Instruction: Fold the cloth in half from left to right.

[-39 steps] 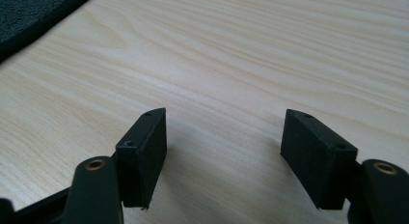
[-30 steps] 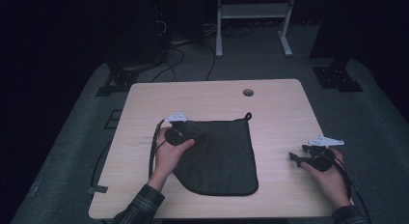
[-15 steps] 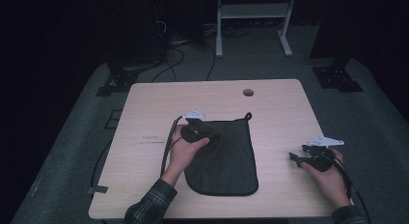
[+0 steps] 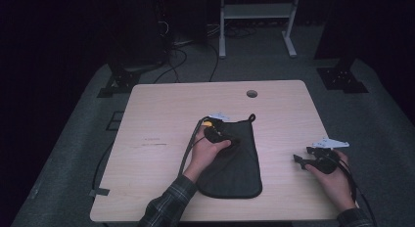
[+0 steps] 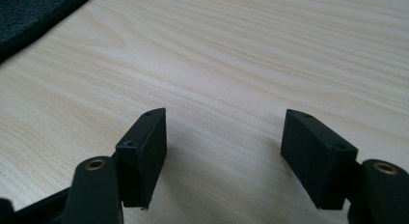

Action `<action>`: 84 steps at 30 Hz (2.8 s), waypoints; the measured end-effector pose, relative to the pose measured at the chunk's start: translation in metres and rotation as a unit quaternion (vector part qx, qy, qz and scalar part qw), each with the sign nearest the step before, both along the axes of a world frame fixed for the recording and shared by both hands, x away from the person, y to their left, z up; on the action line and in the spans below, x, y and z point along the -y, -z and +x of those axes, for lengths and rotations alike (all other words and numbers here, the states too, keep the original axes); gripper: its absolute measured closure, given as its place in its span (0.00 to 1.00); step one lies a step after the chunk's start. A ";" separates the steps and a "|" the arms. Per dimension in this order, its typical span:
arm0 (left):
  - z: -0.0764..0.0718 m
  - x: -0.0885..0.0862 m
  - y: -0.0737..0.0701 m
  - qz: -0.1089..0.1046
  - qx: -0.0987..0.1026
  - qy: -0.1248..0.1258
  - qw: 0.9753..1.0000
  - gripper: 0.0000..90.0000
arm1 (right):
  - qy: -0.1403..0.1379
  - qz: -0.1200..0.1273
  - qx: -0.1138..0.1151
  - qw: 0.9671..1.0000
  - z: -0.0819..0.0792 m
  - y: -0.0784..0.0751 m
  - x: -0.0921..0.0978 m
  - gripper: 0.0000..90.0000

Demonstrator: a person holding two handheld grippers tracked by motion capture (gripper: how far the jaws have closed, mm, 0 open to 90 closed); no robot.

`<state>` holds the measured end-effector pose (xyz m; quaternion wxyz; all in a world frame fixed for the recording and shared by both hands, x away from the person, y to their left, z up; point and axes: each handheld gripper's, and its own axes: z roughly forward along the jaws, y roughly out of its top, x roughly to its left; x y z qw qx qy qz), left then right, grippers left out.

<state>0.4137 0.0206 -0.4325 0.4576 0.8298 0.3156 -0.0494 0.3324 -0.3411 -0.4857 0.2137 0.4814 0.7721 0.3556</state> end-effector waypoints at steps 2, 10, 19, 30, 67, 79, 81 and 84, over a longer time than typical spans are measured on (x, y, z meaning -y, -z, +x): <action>0.002 0.006 0.004 0.004 -0.004 0.004 1.000 0.95 | 0.000 0.000 0.000 1.000 0.000 0.000 0.000 0.35; 0.009 0.021 0.023 0.020 -0.024 0.008 0.999 0.94 | -0.001 0.000 0.000 1.000 0.000 0.000 0.000 0.35; 0.011 0.028 0.030 0.029 -0.026 0.008 0.999 0.86 | -0.002 0.000 0.000 1.000 0.000 0.000 0.000 0.35; 0.000 -0.031 -0.010 0.009 0.033 -0.032 0.999 0.72 | -0.003 0.000 0.000 1.000 0.000 0.000 0.000 0.35; -0.007 -0.108 0.030 0.043 0.012 -0.086 0.995 0.95 | -0.003 0.001 -0.002 1.000 -0.001 0.000 0.000 0.35; -0.030 -0.097 0.011 0.010 0.025 -0.049 0.998 0.95 | -0.003 0.001 -0.002 1.000 -0.001 0.000 0.000 0.35; -0.034 -0.092 0.008 0.006 0.026 -0.039 0.999 0.95 | -0.003 0.001 -0.002 1.000 -0.001 0.000 0.000 0.35; -0.041 -0.083 0.005 0.005 0.028 -0.021 0.999 0.95 | -0.003 0.001 -0.002 1.000 -0.001 0.000 0.000 0.35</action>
